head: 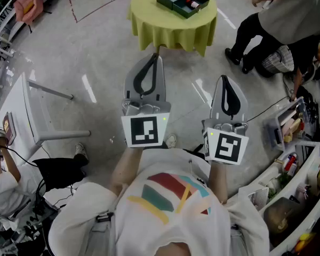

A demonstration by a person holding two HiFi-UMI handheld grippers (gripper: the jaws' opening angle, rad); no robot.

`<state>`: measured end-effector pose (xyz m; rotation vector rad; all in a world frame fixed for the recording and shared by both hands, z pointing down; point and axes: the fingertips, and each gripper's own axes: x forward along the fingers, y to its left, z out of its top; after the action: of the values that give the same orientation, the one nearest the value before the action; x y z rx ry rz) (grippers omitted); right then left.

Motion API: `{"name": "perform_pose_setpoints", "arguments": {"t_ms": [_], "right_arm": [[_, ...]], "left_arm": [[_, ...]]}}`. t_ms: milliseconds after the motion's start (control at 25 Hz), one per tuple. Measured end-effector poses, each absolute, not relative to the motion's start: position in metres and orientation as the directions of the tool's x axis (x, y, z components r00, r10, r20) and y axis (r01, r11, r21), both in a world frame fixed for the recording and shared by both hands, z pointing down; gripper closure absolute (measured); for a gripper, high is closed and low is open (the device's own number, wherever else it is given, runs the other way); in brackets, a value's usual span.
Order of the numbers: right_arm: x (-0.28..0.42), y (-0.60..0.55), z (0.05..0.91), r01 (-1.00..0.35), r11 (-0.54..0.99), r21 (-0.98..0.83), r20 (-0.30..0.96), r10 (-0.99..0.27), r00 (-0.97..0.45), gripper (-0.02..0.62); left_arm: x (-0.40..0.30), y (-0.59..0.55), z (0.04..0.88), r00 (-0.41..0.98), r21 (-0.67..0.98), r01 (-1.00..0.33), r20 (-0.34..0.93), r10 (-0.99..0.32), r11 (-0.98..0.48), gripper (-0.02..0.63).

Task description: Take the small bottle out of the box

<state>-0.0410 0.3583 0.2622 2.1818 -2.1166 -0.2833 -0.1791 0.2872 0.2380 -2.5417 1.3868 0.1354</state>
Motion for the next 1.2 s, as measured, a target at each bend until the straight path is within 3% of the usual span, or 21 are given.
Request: {"name": "perform_pose_setpoints", "arguments": {"t_ms": [320,1200], "right_arm": [[-0.044,0.359,0.262,-0.981,-0.023,0.193,-0.073,-0.997,0.009,0.594],[-0.024,0.356,0.264,-0.987,-0.012,0.158,-0.076,-0.997,0.0,0.592]], "left_arm": [[-0.184,0.29,0.232,0.568,-0.095,-0.822,-0.223,-0.792,-0.562,0.591],[-0.161,0.291,0.197,0.583,-0.157,-0.812,-0.261,-0.77,-0.562,0.591]]}}
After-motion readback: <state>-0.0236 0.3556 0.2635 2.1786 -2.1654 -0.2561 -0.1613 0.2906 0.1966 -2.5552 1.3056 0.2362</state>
